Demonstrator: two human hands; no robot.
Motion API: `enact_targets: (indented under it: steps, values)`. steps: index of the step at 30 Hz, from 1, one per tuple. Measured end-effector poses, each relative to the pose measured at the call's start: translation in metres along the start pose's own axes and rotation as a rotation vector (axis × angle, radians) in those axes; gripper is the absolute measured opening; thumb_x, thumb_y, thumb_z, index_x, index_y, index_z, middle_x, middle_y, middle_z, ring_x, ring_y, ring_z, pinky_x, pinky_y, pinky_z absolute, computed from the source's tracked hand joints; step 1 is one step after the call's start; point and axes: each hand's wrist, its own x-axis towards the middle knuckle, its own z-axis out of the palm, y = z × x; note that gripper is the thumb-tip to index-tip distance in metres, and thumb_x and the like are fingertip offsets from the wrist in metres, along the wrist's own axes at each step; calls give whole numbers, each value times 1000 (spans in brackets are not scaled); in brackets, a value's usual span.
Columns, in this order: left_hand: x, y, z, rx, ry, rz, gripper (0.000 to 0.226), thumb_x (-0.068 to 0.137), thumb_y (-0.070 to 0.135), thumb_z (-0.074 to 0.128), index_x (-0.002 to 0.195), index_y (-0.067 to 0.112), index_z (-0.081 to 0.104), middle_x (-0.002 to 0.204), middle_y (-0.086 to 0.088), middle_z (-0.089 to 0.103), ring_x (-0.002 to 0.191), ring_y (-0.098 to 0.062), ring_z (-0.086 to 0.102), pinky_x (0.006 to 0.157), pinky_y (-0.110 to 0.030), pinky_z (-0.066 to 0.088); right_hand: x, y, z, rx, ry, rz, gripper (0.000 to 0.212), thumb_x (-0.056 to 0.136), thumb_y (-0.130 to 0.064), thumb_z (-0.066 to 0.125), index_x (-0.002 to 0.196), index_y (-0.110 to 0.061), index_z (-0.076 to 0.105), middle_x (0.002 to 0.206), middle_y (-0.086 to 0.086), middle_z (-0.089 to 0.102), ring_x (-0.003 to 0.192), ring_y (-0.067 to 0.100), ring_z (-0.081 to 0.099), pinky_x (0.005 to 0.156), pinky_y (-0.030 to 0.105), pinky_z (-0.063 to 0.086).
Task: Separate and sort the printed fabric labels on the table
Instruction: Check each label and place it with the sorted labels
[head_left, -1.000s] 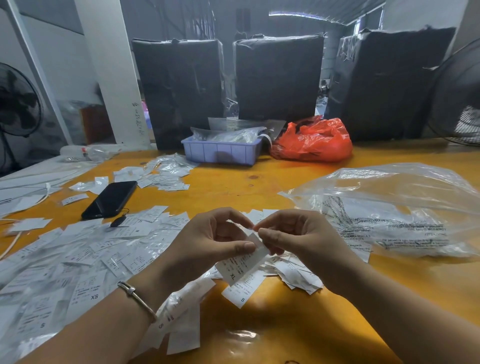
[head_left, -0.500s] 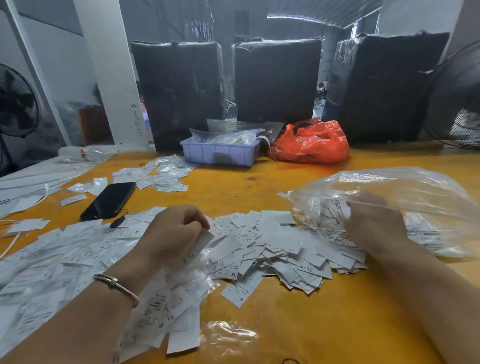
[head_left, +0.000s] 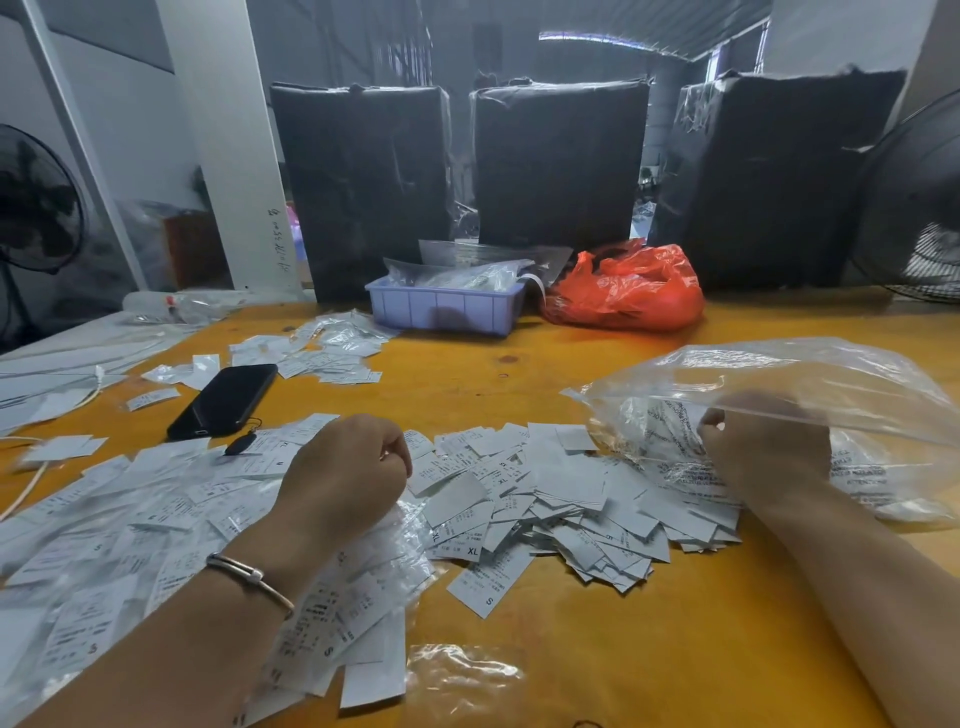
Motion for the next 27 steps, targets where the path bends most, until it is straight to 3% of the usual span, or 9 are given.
enact_targets:
  steps: [4,6,9,12,16,19,21,24,27]
  values:
    - [-2,3,5,-165,-9,127,29,84,4,53,72,28,65,96,11,63,87,-6,54,72,-29,42,-16,-19,-11,456,40,-16,23,87,-18,59,65,-14,63,76,6,64,72,24,57,63,34,46]
    - [-4,6,8,-290,-48,195,27,85,5,57,81,29,68,102,12,64,98,-3,56,82,-26,45,-25,-35,-16,765,-186,-58,13,84,-13,64,73,-12,70,72,4,68,67,17,59,61,29,48]
    - [-7,11,10,-460,-159,259,16,90,22,65,99,34,69,106,23,64,102,8,56,75,-7,45,-40,-54,-22,1191,-638,-73,8,83,-9,67,79,-7,74,67,7,67,51,11,47,44,17,34]
    - [-10,18,9,-580,-320,284,37,80,49,66,116,37,64,110,25,67,104,8,60,76,-4,47,-49,-60,-18,1332,-906,-145,15,77,-21,71,86,-10,76,75,10,69,53,9,49,44,17,34]
    - [-15,24,9,-646,-456,296,43,76,38,73,117,27,65,99,7,75,95,-8,70,88,-25,55,-54,-64,-12,1345,-939,-252,25,73,-28,72,90,-10,76,79,11,69,56,12,51,47,19,35]
    - [-16,25,9,-708,-437,287,21,81,9,75,102,11,72,84,-7,75,80,-22,71,79,-29,58,-55,-66,-11,1377,-893,-250,18,78,-22,71,90,-9,76,79,12,70,56,12,51,46,18,34]
    - [-15,23,9,-733,-388,268,11,82,0,72,92,4,74,78,-10,74,73,-20,69,72,-25,57,-53,-64,-11,1345,-727,-228,10,84,-12,67,88,-12,77,79,8,73,57,11,55,47,18,38]
    - [-14,21,8,-733,-321,225,4,83,2,72,83,6,74,73,-8,73,67,-13,66,66,-21,54,-46,-56,-11,851,-319,-354,12,84,-16,68,90,-25,74,82,-9,71,72,6,62,62,19,49]
    - [-12,17,8,-714,-263,200,5,84,11,73,79,12,72,71,-4,71,67,-11,65,66,-20,53,-46,-53,-13,567,-414,-402,24,75,-30,77,98,-28,70,94,-13,65,87,4,59,74,27,50]
